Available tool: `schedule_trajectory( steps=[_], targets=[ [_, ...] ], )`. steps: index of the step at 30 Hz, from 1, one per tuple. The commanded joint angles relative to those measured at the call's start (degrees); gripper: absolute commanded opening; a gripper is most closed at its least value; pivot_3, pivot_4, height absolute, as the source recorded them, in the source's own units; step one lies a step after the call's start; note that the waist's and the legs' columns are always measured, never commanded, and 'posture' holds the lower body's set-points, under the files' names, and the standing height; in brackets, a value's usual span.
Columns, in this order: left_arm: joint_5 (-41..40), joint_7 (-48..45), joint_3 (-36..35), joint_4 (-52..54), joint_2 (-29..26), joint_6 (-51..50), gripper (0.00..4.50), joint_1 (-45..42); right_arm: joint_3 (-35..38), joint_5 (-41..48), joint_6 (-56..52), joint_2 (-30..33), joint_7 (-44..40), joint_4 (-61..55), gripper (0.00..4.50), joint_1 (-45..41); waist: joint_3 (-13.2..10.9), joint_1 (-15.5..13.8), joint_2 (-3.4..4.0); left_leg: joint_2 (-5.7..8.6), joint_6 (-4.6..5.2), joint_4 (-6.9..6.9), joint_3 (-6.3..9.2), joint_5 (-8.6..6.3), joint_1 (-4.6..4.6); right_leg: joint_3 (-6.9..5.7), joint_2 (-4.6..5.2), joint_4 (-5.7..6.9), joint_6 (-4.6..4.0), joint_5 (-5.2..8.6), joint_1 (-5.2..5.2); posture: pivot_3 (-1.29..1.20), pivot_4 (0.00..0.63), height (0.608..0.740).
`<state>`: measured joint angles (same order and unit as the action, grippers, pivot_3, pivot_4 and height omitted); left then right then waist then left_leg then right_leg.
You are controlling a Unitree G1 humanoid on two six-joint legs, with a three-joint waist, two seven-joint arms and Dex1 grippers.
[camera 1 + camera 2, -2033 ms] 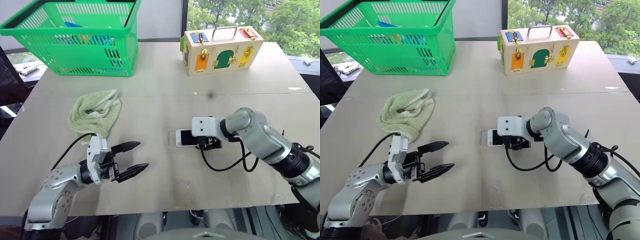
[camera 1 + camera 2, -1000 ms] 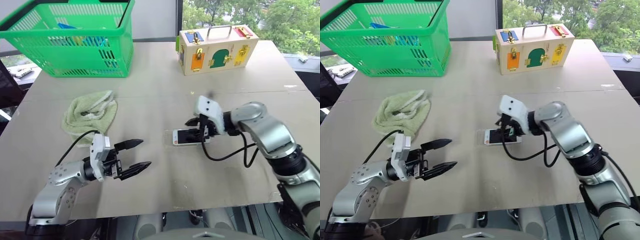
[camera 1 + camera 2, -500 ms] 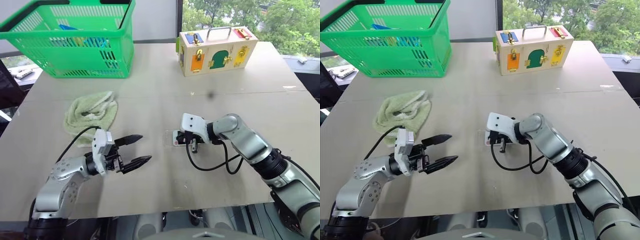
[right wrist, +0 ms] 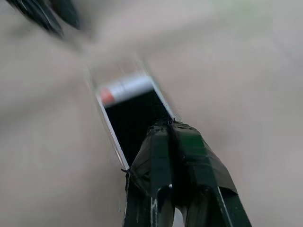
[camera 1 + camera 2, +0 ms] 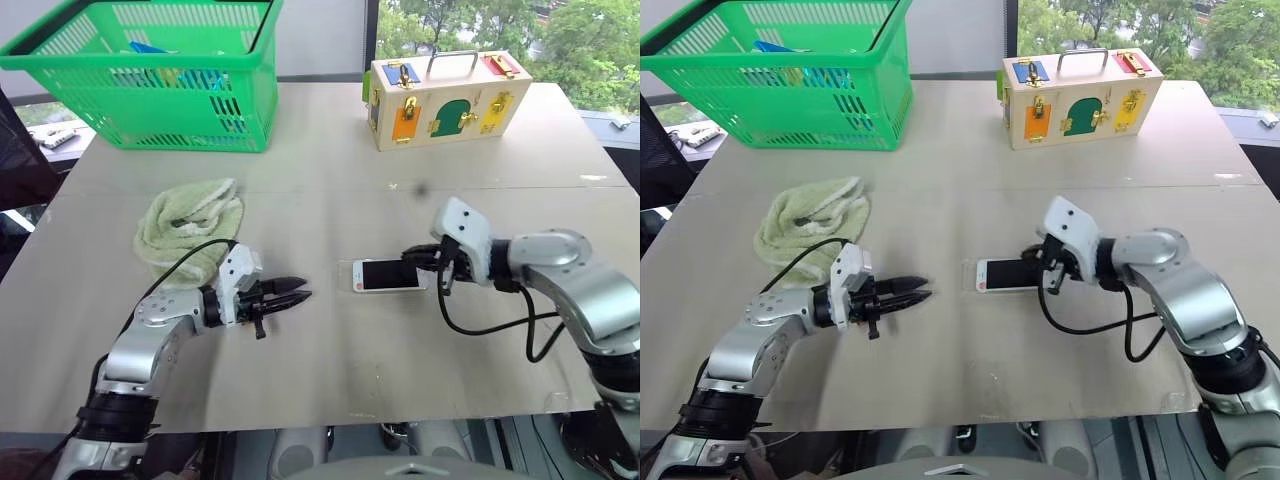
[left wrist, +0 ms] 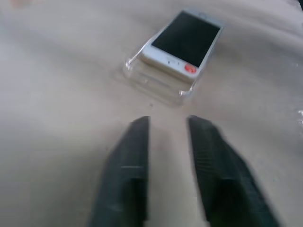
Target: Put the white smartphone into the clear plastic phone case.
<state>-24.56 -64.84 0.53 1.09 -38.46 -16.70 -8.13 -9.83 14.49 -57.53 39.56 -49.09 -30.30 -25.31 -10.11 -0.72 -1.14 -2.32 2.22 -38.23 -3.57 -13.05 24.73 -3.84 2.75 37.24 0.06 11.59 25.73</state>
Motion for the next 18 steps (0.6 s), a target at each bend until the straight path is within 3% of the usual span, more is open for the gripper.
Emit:
schedule_trajectory(
  steps=[1, 9, 18],
  targets=[
    [3.16, -2.52, 2.46, -4.47, 0.81, 4.83, 0.08, -3.03, 2.96, -0.05, -0.50, 1.60, 3.04, -3.11, 0.00, 1.05, 0.00, 0.04, 0.00, 0.00, 0.00, -0.03, 0.00, 0.00, -0.01, 0.01, 0.00, 0.01, 0.00, 0.00, 0.00, 0.00, 0.150, 0.740],
    [7.84, -3.03, 6.81, -11.29, 5.23, 7.71, 0.08, -10.59, -1.26, -2.68, -1.04, 7.08, 5.69, -1.71, 0.00, 2.29, 0.02, -1.26, 0.06, 0.08, 0.02, -0.10, 0.06, 0.01, -0.01, -0.14, 0.05, 0.05, 0.00, -0.01, -0.11, 0.00, 0.150, 0.740],
    [10.55, -1.57, 9.23, -8.45, 6.80, 4.58, 0.08, -12.62, -9.94, -4.44, 0.78, 6.13, 4.51, 2.21, 0.00, -2.38, 0.03, -1.35, 0.05, 0.09, 0.04, -0.14, 0.01, 0.02, -0.01, -0.07, -0.09, 0.05, 0.02, -0.02, -0.13, 0.00, 0.150, 0.740]
  ],
)
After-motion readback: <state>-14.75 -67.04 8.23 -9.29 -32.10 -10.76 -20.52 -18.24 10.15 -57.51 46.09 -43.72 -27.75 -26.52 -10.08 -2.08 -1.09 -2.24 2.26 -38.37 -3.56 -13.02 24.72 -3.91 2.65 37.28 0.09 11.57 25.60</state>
